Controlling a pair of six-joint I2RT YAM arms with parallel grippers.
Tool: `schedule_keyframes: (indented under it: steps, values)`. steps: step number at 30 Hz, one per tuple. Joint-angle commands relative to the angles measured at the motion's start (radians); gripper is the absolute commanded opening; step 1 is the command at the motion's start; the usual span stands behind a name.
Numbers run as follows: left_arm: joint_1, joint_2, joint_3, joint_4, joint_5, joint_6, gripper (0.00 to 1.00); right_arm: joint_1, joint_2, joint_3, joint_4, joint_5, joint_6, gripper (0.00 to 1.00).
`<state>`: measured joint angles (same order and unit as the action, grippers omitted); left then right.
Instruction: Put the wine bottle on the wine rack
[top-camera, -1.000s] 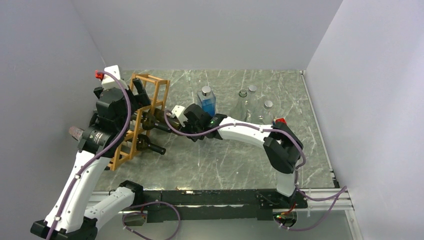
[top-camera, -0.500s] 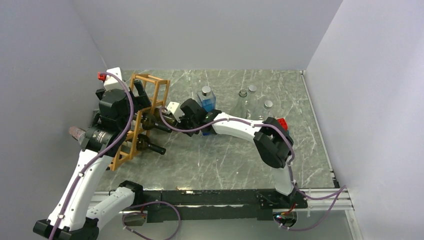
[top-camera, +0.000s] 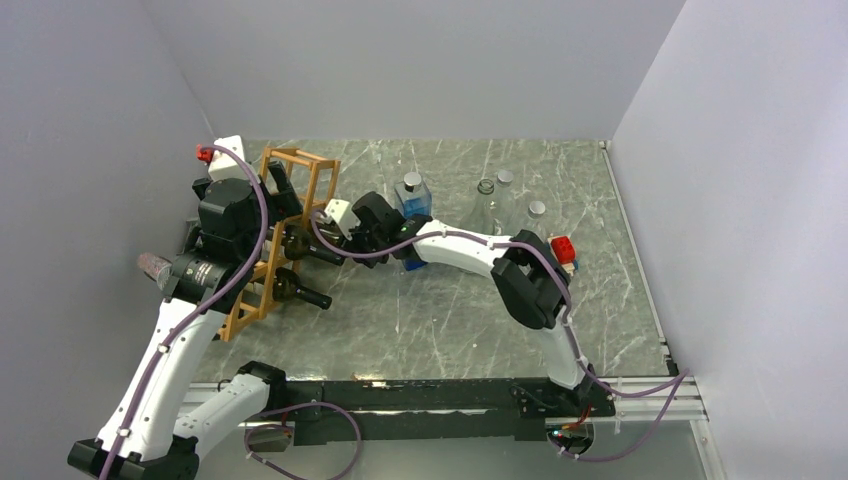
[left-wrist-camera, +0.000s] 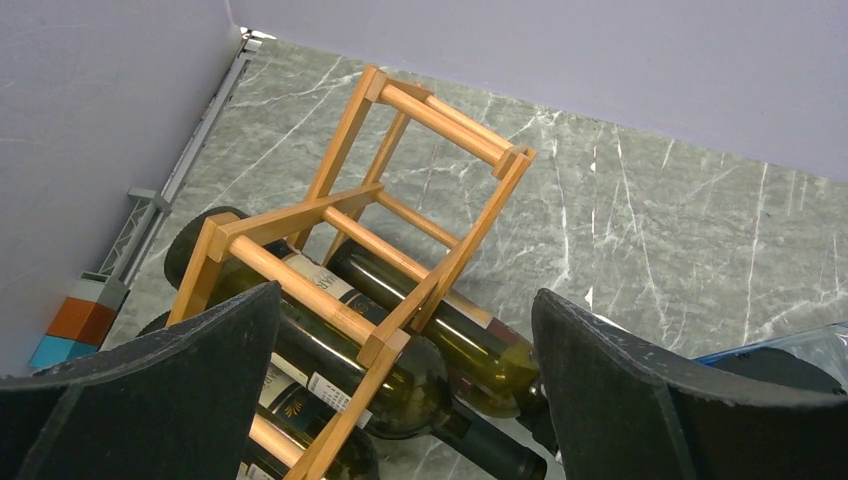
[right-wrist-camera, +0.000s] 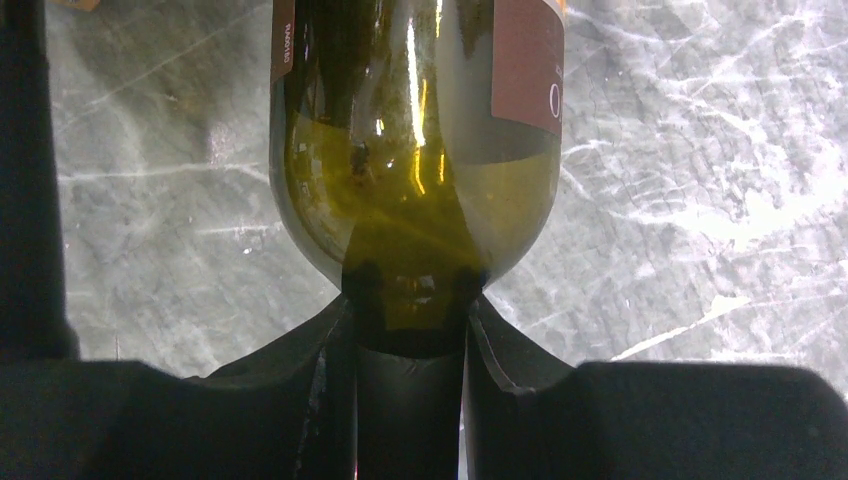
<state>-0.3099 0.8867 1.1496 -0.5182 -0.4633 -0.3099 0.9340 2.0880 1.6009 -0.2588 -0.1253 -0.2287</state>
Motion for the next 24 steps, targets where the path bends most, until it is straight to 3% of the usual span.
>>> schedule_keyframes:
  steps: [1,24]
  values:
    - [0.008,-0.012,-0.004,0.048,0.021,-0.010,0.99,-0.004,-0.002,0.120,0.159,-0.083,-0.017,0.00]
    - [0.011,-0.032,-0.013,0.055,0.030,0.010,0.99,-0.007,0.126,0.253,0.209,-0.108,0.052,0.00]
